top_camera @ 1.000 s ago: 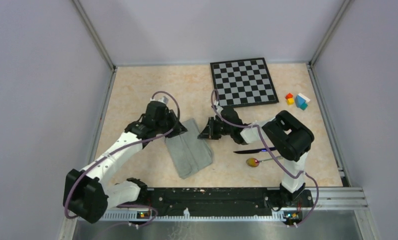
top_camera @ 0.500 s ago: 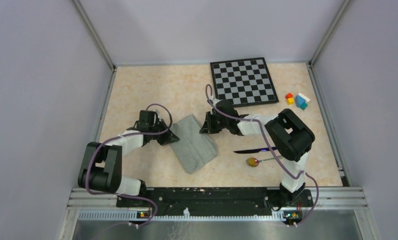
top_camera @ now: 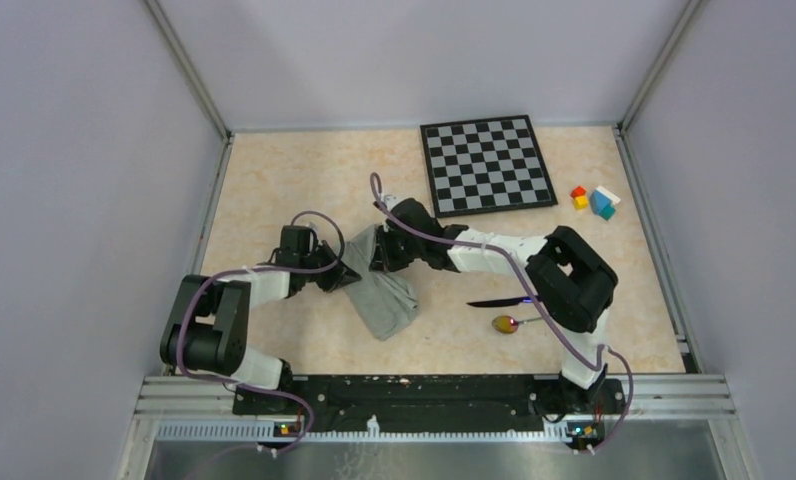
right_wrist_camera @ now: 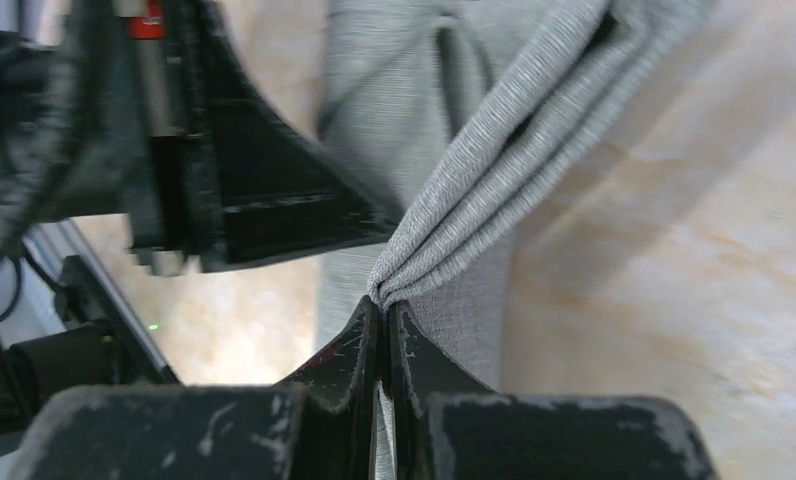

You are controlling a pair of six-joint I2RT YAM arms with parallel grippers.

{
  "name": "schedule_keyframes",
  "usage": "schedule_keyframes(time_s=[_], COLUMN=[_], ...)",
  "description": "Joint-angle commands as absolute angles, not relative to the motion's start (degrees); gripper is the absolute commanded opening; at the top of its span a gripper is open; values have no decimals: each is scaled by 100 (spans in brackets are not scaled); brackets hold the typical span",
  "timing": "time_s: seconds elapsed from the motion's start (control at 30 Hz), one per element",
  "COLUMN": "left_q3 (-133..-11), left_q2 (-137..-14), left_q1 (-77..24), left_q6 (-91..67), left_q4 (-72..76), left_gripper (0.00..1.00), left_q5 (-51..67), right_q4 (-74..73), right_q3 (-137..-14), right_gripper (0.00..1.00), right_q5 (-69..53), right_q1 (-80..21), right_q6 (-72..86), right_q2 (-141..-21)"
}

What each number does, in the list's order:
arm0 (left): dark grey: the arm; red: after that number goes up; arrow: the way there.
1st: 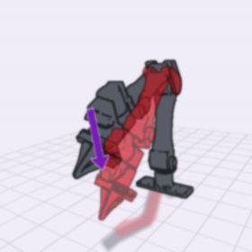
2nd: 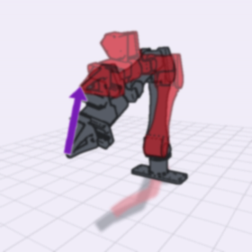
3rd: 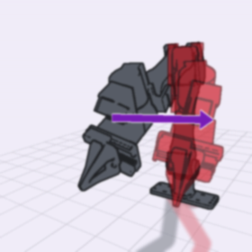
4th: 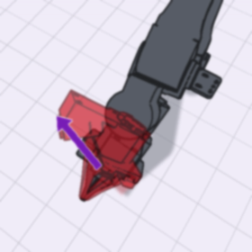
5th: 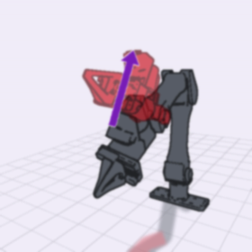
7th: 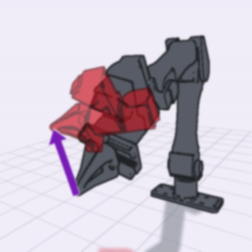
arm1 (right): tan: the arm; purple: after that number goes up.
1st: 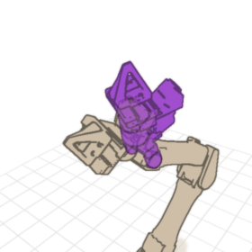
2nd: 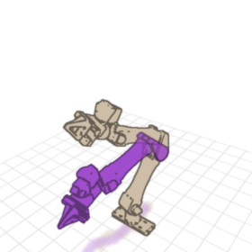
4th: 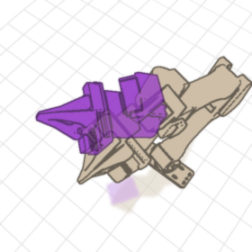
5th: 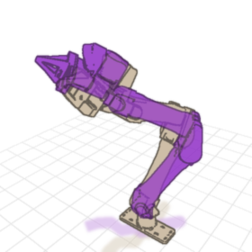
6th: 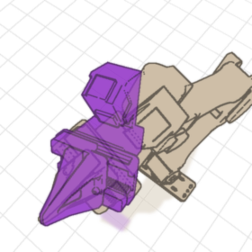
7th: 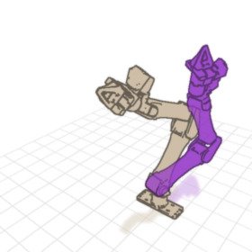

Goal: Fold the napkin into a case and place the utensils inside
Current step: Fold the 2/3-rectangle-folded napkin at the center of the board.

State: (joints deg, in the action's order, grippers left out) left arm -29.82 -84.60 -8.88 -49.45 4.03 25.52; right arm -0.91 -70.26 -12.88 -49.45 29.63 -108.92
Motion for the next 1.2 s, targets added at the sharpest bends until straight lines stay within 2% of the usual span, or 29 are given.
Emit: schedule_keyframes(time_s=[0.0,0.17,0.37,0.4,0.57,0.67,0.83,0.93,1.17], left_q3=[-2775,-2783,-2991,-3020,-3160,-2980,-2683,-2699,-2625], left_q2=[-8579,-8483,-7971,-7839,-7149,-6843,-7335,-7835,-8097], left_q1=[-861,-867,-849,-844,-673,-527,-413,-413,-422], left_q6=[-5038,-5007,-4548,-4461,-4131,-4070,-4105,-4065,-4161], left_q4=[844,872,286,174,-734,-928,-444,-145,252], left_gripper=[0,0,0,3,31,35,30,20,15], left_q5=[2302,2423,2519,2536,2604,2524,2733,2722,2732], right_q4=[36,1084,959,950,793,703,517,341,293], right_q3=[-7373,-6989,-7044,-7033,-7037,-7077,-7208,-7343,-7483], right_gripper=[0,0,0,0,0,0,0,0,0], right_q5=[-1330,-1557,-1486,-1473,-1395,-1348,-1252,-1156,-1167], right_q1=[-5306,-5423,-5397,-5392,-5392,-5388,-5411,-5485,-5590], right_q6=[3398,4208,4027,4023,3926,3869,3840,3762,3848], right_q2=[-11103,-11416,-11523,-11523,-11498,-11450,-11386,-11381,-11454])
